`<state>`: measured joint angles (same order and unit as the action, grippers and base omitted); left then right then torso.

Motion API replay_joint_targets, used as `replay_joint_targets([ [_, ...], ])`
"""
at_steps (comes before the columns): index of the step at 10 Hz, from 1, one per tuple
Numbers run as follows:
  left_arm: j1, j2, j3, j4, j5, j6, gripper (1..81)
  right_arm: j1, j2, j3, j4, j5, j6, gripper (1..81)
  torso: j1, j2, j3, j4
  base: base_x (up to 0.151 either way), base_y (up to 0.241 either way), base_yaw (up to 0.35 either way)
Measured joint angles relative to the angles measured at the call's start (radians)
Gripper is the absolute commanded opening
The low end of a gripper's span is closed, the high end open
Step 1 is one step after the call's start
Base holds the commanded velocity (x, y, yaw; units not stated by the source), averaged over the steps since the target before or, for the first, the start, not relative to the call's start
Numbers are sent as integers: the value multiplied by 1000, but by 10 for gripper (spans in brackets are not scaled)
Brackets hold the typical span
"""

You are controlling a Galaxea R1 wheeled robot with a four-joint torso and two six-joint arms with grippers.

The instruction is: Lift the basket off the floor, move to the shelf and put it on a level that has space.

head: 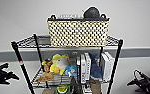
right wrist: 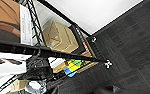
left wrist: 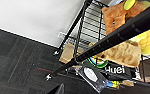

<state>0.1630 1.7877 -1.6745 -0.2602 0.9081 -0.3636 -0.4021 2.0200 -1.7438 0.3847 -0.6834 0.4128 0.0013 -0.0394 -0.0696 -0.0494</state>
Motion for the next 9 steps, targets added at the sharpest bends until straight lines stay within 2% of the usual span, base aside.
replay_joint_targets([
  [5, 317, 106, 5, 11, -189, 45, 811, -206, 66, 23, -11, 119, -26, 811, 0, 0, 0, 0, 0, 0, 0],
  [9, 520, 226, 11, 17, -313, 73, 811, -367, 111, 62, -60, 220, -35, 811, 0, 0, 0, 0, 0, 0, 0],
])
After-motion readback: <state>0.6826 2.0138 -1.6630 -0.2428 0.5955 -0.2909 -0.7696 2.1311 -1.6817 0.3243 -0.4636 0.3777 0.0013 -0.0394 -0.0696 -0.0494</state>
